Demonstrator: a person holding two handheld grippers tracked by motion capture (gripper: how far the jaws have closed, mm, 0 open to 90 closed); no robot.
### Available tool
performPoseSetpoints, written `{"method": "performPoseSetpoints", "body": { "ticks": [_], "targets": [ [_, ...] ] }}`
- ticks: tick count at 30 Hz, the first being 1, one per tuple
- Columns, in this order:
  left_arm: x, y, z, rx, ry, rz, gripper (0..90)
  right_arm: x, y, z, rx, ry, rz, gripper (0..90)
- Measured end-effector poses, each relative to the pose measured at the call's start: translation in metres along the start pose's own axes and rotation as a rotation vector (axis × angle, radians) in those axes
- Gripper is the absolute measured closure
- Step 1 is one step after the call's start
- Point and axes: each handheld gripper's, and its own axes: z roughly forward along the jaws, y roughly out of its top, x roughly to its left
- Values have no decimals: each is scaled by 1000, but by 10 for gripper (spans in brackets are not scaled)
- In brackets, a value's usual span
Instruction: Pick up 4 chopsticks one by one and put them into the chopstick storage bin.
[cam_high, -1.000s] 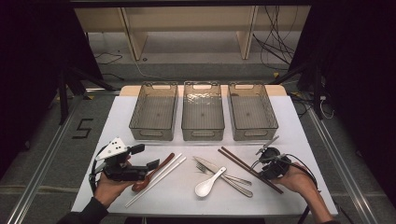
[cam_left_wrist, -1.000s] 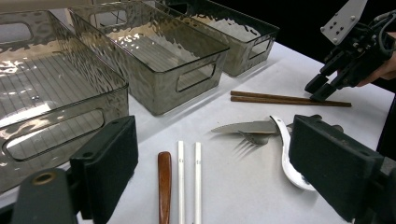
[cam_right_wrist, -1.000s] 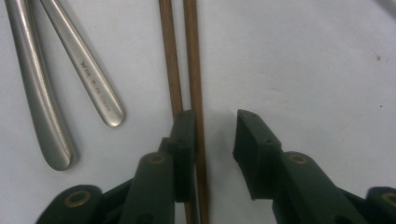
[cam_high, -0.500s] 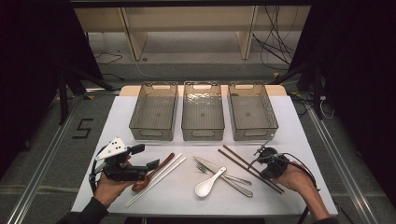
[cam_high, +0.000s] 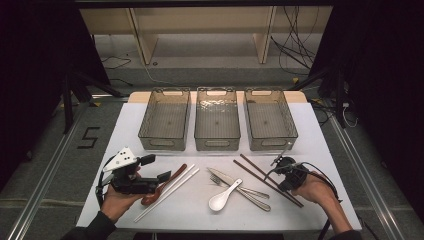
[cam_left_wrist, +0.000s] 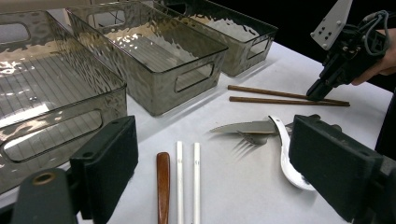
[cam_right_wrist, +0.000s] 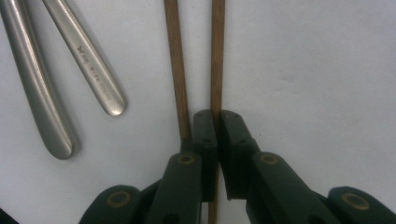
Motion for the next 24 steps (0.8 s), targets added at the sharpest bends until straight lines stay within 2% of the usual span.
{"method": "performPoseSetpoints", "body": {
  "ticks": [11, 15, 16, 17, 24],
  "targets": [
    [1, 0, -1, 0, 4, -1, 152, 2, -4, -17, -61, 10, -9, 864],
    [1, 0, 0, 1, 3, -3, 152, 7, -5, -29, -122, 16, -21, 864],
    [0, 0, 1, 0, 2, -5, 152, 11, -3, -36, -165, 21, -30, 863],
    [0, 0, 1, 0, 0, -6, 152, 11, -3, -36, -165, 21, -30, 863],
    [-1, 3, 2, -13, -19, -25, 152, 31, 8, -54, -325, 24, -86, 863]
  ]
}}
